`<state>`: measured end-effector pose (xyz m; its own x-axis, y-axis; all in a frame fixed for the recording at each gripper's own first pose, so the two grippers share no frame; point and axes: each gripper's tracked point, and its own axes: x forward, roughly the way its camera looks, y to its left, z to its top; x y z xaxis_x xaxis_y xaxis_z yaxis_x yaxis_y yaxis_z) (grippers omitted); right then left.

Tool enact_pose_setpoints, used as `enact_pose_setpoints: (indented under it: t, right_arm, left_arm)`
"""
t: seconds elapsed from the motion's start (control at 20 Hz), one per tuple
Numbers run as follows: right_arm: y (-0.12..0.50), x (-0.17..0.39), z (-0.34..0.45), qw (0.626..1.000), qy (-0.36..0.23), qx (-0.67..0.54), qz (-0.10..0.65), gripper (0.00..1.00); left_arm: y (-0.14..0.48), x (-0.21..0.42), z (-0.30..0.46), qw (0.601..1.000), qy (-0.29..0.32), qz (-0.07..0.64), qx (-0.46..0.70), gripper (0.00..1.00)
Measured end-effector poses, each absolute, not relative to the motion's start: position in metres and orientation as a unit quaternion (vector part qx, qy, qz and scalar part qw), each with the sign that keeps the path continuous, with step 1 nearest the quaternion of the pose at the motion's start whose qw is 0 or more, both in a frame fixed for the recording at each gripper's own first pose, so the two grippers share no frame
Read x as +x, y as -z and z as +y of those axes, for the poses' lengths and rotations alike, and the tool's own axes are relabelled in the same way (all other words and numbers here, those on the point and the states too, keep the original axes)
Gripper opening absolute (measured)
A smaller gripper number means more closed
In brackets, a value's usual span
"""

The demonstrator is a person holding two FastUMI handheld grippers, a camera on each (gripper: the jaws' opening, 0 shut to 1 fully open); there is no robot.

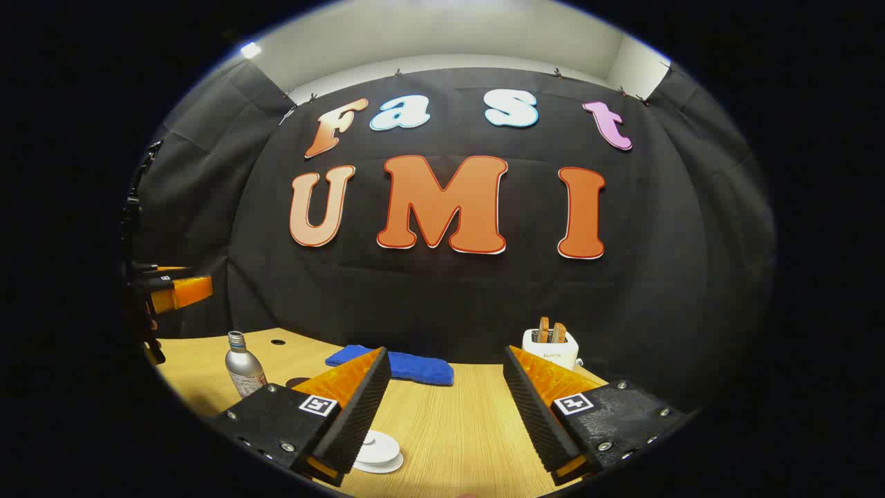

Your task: Open the teacup lid with one hand, grasp the water bottle and pour water into the teacup with the other hand; after pouring, place the water bottle on the coaster and then close the teacup lid.

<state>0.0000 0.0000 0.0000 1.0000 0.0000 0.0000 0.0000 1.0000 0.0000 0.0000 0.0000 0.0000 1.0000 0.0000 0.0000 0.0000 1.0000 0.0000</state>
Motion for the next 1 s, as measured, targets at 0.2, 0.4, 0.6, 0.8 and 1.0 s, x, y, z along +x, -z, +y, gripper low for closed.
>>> enact_pose_setpoints:
  t: [0.2, 0.4, 0.6, 0.8, 1.0]
  right_arm:
    - [0.003, -0.001, 0.004, 1.000, -0.005, 0.002, 0.004, 0.98]
    - [0.003, -0.001, 0.004, 1.000, -0.006, 0.001, 0.005, 0.98]
    - [0.001, -0.004, 0.007, 1.000, -0.015, 0.012, 0.005, 0.98]
    - [0.001, -0.004, 0.008, 1.000, -0.017, 0.010, 0.007, 0.98]
    - [0.004, -0.004, 0.016, 0.999, -0.030, 0.012, 0.010, 0.98]
  left_arm:
    - [0.004, -0.002, -0.002, 1.000, 0.002, 0.003, 0.004, 1.00]
    - [0.006, -0.004, -0.006, 1.000, 0.007, 0.001, 0.005, 1.00]
    - [0.004, -0.006, -0.005, 1.000, 0.006, -0.002, 0.003, 1.00]
    - [-0.001, -0.007, -0.002, 1.000, 0.003, -0.011, 0.004, 1.00]
    - [0.001, -0.009, -0.004, 1.000, 0.008, -0.009, 0.001, 1.00]
